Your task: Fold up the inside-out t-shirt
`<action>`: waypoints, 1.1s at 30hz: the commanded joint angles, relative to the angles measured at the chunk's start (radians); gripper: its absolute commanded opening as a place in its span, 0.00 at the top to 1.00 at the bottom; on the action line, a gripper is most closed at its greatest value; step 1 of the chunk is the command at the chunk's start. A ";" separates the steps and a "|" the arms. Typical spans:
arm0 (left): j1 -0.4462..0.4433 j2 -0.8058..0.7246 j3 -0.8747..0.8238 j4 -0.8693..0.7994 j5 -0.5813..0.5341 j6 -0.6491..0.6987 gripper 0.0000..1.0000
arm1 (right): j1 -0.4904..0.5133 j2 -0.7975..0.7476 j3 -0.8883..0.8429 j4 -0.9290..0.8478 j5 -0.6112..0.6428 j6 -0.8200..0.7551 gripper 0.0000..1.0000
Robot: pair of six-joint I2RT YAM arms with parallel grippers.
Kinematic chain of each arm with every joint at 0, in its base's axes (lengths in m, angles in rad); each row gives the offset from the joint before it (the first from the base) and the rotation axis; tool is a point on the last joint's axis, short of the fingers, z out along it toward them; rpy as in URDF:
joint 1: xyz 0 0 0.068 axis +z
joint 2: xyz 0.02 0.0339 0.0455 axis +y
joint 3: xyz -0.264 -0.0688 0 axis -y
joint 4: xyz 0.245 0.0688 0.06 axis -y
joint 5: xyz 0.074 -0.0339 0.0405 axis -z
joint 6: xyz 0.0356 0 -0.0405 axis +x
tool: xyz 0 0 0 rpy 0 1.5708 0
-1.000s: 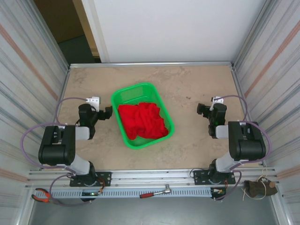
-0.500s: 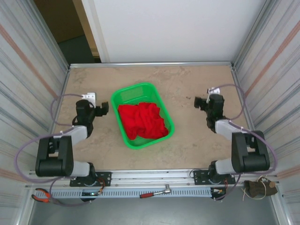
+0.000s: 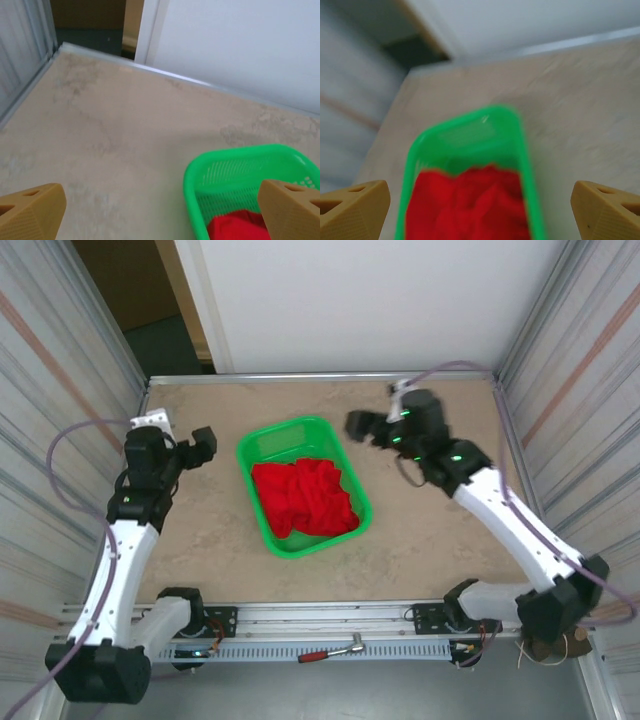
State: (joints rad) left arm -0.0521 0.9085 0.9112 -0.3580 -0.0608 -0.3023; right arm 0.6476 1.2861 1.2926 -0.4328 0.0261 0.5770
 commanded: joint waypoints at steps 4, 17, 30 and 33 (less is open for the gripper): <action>0.053 -0.071 -0.046 -0.178 -0.038 -0.172 0.01 | 0.393 0.378 0.245 -0.209 0.094 0.170 0.11; 0.207 -0.057 0.094 -0.236 0.071 -0.208 0.01 | 0.570 1.107 1.108 -0.816 0.489 0.099 0.06; 0.207 -0.084 0.041 -0.200 0.170 -0.266 0.01 | 0.279 0.774 0.464 -0.545 0.495 0.037 0.14; 0.208 -0.093 0.019 -0.180 0.195 -0.290 0.01 | 0.134 0.675 0.314 -0.458 0.452 -0.002 0.15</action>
State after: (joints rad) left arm 0.1497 0.8391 0.9527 -0.5709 0.0902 -0.5549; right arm 0.8978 2.0892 1.6909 -0.9672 0.4664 0.6201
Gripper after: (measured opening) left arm 0.987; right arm 0.853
